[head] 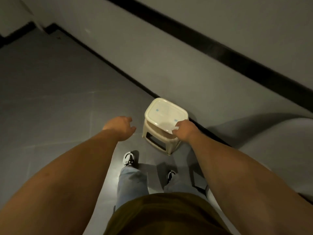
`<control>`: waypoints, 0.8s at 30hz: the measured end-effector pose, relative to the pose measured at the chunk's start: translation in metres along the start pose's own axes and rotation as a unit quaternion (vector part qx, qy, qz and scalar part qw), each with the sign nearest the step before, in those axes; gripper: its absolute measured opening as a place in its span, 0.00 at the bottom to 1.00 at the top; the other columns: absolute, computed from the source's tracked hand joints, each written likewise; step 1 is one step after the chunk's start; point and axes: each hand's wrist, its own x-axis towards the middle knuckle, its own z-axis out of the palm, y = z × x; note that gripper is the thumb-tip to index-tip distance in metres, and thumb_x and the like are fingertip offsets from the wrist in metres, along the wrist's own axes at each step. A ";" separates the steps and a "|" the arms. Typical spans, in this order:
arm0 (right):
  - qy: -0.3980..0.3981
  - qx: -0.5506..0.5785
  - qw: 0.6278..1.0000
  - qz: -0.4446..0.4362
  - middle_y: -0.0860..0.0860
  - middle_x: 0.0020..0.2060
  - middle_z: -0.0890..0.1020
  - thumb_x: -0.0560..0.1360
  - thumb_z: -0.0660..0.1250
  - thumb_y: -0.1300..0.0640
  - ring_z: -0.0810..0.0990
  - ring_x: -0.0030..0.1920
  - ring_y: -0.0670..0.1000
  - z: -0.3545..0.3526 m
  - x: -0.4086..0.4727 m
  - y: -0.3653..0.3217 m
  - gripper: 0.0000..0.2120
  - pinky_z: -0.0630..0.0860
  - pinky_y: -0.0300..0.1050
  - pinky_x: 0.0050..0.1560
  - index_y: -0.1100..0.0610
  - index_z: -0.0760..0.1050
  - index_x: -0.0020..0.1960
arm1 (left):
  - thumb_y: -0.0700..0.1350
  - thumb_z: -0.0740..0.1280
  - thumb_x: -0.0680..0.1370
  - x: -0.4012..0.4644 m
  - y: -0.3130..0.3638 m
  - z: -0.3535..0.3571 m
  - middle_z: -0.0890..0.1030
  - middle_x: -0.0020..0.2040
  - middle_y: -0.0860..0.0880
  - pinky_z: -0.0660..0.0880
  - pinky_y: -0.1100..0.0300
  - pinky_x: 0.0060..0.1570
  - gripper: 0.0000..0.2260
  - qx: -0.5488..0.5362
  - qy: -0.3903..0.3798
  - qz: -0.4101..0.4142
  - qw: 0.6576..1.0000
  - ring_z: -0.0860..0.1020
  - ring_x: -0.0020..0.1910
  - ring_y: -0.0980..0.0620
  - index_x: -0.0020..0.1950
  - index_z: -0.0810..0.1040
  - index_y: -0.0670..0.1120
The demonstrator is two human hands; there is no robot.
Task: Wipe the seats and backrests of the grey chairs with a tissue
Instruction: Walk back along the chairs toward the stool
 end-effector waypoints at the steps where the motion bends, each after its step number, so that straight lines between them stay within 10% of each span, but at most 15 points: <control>1: 0.007 0.007 1.000 0.021 0.57 0.63 0.78 0.78 0.64 0.46 0.77 0.59 0.58 -0.002 0.003 -0.001 0.22 0.74 0.45 0.56 0.57 0.76 0.67 | 0.61 0.59 0.78 0.017 0.002 -0.007 0.74 0.67 0.46 0.72 0.50 0.58 0.24 0.005 -0.004 0.021 1.000 0.73 0.63 0.44 0.71 0.68 0.51; 6: 0.061 0.083 0.984 0.146 0.56 0.59 0.79 0.79 0.62 0.44 0.78 0.55 0.57 -0.003 0.005 0.000 0.19 0.75 0.47 0.53 0.56 0.77 0.63 | 0.62 0.57 0.77 0.091 0.006 -0.018 0.76 0.65 0.47 0.73 0.50 0.57 0.25 0.061 -0.029 0.175 0.982 0.74 0.62 0.44 0.70 0.69 0.52; 24: 0.021 0.169 0.950 0.262 0.56 0.52 0.81 0.79 0.63 0.46 0.77 0.47 0.54 0.094 0.018 -0.043 0.16 0.75 0.46 0.50 0.57 0.78 0.57 | 0.61 0.57 0.77 0.181 -0.023 0.013 0.76 0.61 0.46 0.72 0.51 0.54 0.22 0.158 -0.124 0.330 0.923 0.75 0.57 0.44 0.65 0.72 0.50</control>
